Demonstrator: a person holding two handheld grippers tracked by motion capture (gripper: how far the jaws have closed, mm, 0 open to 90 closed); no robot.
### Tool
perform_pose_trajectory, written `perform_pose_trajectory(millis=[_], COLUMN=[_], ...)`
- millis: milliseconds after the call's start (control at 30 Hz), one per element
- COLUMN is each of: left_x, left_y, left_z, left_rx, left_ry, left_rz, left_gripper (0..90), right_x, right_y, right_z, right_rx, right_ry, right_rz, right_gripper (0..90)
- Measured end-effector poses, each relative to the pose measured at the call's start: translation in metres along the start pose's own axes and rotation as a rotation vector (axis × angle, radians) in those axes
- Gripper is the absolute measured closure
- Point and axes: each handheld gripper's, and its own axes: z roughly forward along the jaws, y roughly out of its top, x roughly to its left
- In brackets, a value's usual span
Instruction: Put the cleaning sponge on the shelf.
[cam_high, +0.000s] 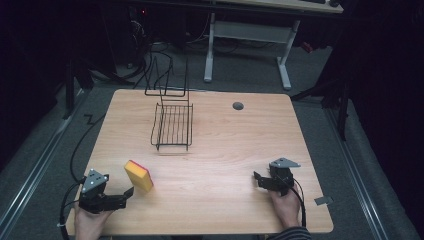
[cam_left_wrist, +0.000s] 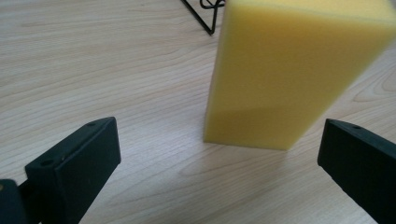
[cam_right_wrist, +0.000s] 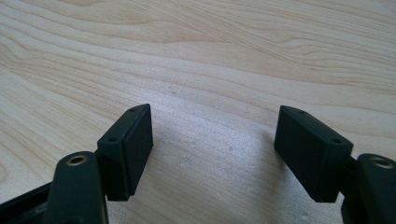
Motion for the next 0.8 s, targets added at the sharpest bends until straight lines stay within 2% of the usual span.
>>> perform_pose_trajectory(millis=[500, 800], left_x=[-0.017, -0.022], left_y=[0.007, 0.012], left_z=[0.014, 0.022], left_rx=[0.009, 0.006], left_ry=[-0.036, -0.043], left_rz=[0.039, 0.035], left_gripper=[0.0, 0.0], right_x=[0.0, 0.0], right_y=[0.0, 0.0], right_z=[0.0, 0.0], right_rx=[0.0, 0.0], right_ry=[0.002, 0.003], right_rz=[-0.002, -0.003], right_gripper=[28.3, 28.1])
